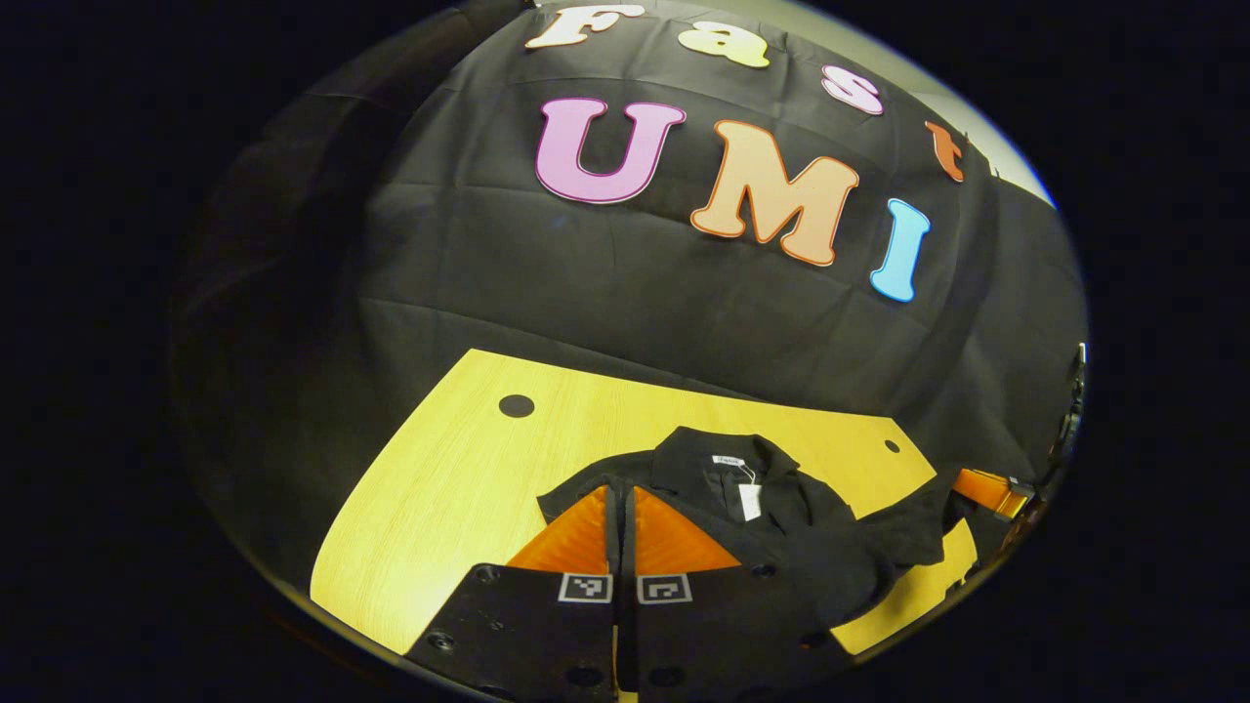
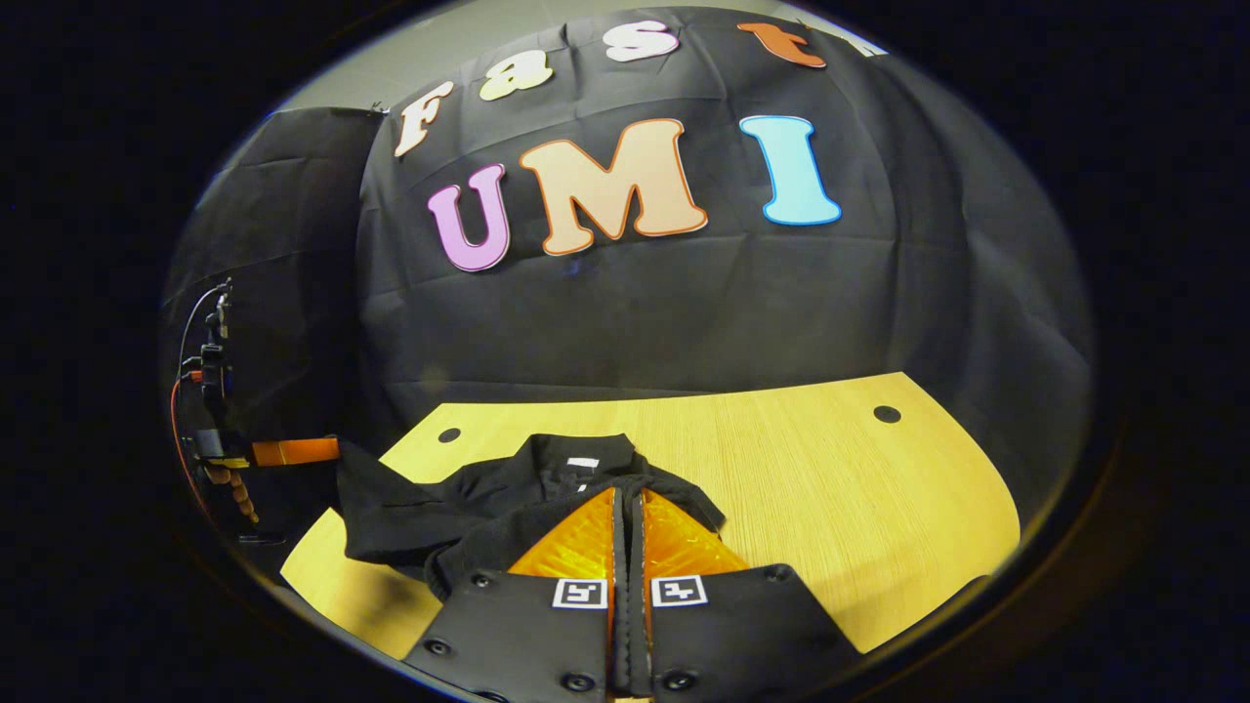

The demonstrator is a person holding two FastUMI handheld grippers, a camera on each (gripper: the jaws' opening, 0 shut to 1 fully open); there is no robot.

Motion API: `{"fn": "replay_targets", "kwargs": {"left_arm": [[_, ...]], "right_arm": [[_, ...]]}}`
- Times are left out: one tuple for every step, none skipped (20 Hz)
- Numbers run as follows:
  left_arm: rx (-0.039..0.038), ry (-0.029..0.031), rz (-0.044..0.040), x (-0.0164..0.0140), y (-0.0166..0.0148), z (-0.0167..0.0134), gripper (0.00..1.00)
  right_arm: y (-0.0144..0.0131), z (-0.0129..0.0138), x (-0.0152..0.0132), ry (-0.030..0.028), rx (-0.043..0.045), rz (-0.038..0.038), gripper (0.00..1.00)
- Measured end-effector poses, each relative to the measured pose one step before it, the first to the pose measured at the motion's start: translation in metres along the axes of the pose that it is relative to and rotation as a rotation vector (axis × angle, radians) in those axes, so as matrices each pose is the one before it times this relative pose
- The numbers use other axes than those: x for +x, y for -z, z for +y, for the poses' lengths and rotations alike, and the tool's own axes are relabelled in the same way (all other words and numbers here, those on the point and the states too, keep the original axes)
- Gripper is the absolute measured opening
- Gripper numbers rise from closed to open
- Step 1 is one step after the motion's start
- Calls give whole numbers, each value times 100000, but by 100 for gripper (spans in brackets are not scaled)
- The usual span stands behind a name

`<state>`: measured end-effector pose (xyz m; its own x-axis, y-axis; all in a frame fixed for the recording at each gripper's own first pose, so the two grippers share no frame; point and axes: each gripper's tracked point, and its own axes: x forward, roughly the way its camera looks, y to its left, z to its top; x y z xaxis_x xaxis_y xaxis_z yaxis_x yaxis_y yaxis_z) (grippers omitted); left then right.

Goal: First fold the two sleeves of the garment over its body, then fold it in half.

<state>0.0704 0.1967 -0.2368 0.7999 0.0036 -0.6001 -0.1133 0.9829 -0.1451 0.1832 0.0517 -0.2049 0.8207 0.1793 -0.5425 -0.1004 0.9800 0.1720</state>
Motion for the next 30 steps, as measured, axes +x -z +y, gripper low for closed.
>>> {"fn": "replay_targets", "kwargs": {"left_arm": [[752, 321, -298, 835, -154, 229, 0], [461, 698, -148, 843, -216, 81, 0], [287, 543, 876, 881, 179, 102, 0], [319, 327, 880, 943, 75, 123, 0], [254, 301, 599, 813, -10, 160, 0], [356, 192, 833, 889, -6, 223, 0], [385, -253, 864, 880, 187, 244, 0], [451, -417, 931, 909, 184, 309, 0], [434, -165, 753, 805, 300, 189, 0], [704, -173, 1229, 821, 292, 274, 0], [538, -45, 678, 625, 230, 54, 0], [950, 181, 771, 511, 160, 38, 0], [904, 75, -204, 555, 48, 42, 0], [1141, -2979, -1266, 460, -269, 584, 0], [2089, -5150, -5561, 30, -1635, 1424, 0], [1117, -5152, -9615, 51, -1740, 987, 50], [-101, -497, -9409, 468, -2450, 166, 100], [31, 1670, -7643, -707, -2553, -263, 92], [378, 2110, -4860, -585, -1803, -306, 94], [1126, 973, -1919, -502, -995, -255, 92], [788, 938, -357, -273, 7, -251, 93], [-687, 1096, 338, -490, -120, -488, 93], [-1135, 1514, -19, -407, -154, -632, 93], [-759, -467, 406, -574, -135, -242, 93], [92, -788, -65, -572, -229, 131, 93], [226, -692, -793, -947, -489, -65, 94], [188, -281, -1641, -1142, -735, -185, 94], [527, -886, -2141, -1115, -878, -105, 94], [901, -1264, -2036, -1338, -907, -45, 94], [1073, -1700, -2413, -1492, -1054, -3, 92]], "right_arm": [[-114, -40, 739, 763, 777, 380, 2], [-144, -60, 769, 707, 783, 388, 2], [-193, -99, 791, 710, 679, 514, 2], [-83, -113, 858, 803, 613, 947, 2], [-30, -188, 773, 898, 603, 931, 2], [9, -182, 721, 961, 660, 983, 2], [-79, -143, 790, 627, 789, 1005, 2], [-62, -90, 732, 820, 809, 703, 2], [-41, -149, 689, 791, 591, 886, 2], [131, -178, 680, 924, 460, 929, 2], [158, -28, 609, 631, 430, 934, 2], [70, -5, 628, 497, 451, 943, 2], [42, 63, 574, 494, 428, 201, 2], [-179, -116, 347, 1049, 673, -181, 2], [-696, -624, 268, 4188, 1060, -2430, 6], [-745, -405, 10, 3152, 1195, -3912, 37], [-405, 39, -1797, 740, 1213, -4995, 68], [-1734, 244, 1463, 6, 44, -4493, 99], [-844, 37, -746, 426, -514, -2765, 98], [-318, -313, -378, 921, -884, -1036, 98], [-113, -281, -390, 1138, -903, -376, 97], [-88, 121, -150, 672, -887, 402, 98], [-205, 98, -265, 192, -876, -803, 98], [-344, 73, -440, -229, -1190, -1137, 98], [-650, 110, -654, -487, -1472, -1908, 98], [-840, 122, -1305, -234, -1391, -2683, 98], [-781, 139, -1278, -715, -1214, -2536, 98], [-423, 92, -1366, -672, -933, -2711, 98], [-420, 14, -1277, -874, -801, -2443, 98], [-229, -103, -1532, -1318, -578, -2447, 98]]}}
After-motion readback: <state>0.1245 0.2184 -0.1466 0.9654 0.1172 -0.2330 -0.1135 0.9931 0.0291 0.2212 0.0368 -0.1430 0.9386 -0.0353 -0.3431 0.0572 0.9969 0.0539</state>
